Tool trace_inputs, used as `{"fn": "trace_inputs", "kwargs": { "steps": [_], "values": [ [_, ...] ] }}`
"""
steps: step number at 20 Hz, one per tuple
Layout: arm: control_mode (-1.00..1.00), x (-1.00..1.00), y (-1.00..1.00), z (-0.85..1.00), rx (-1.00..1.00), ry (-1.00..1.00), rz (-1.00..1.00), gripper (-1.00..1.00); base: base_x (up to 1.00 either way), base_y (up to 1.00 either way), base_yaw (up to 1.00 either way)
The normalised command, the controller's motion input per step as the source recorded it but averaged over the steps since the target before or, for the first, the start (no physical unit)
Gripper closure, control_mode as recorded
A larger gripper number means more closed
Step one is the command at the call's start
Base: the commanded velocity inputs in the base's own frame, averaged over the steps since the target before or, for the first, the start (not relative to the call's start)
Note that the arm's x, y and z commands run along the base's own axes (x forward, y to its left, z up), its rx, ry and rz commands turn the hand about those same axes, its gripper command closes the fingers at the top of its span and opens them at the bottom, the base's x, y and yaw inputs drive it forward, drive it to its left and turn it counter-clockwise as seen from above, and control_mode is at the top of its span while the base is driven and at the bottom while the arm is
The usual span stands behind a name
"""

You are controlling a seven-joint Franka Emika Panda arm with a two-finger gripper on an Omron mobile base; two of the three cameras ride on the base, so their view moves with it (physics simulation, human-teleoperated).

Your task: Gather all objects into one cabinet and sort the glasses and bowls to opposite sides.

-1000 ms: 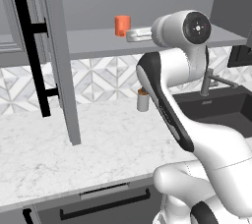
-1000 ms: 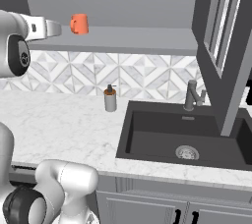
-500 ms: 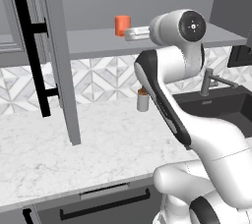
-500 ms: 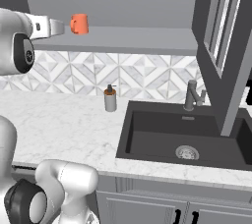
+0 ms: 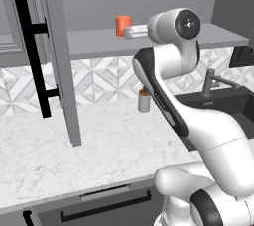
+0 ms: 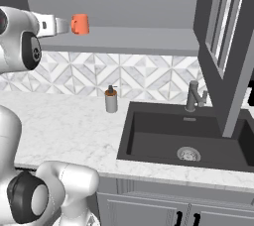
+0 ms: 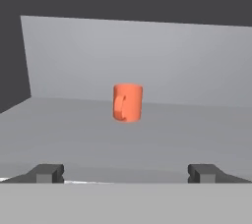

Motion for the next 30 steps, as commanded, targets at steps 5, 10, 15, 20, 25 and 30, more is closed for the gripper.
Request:
{"fn": "trace_inputs", "kwargs": {
  "steps": [5,10,15,20,25,30],
  "values": [
    [-1.0,0.49,0.0,-0.01,0.0,0.0,-0.02,-1.0,0.0,0.0,0.0],
    [-1.0,0.51,0.02,-0.05,0.0,0.0,-0.09,-1.0,0.0,0.0,0.0],
    [-1.0,0.24,0.31,-0.15,0.0,0.03,-0.1,-1.0,0.0,0.0,0.0],
    [-1.0,0.21,0.15,-0.09,0.0,0.04,-0.06,-1.0,0.0,0.0,0.0],
    [-1.0,0.29,0.0,0.07,0.04,0.06,-0.01,-1.0,0.0,0.0,0.0],
    [-1.0,0.12,0.01,-0.05,0.01,0.07,0.0,-1.0,0.0,0.0,0.0]
  ]
}}
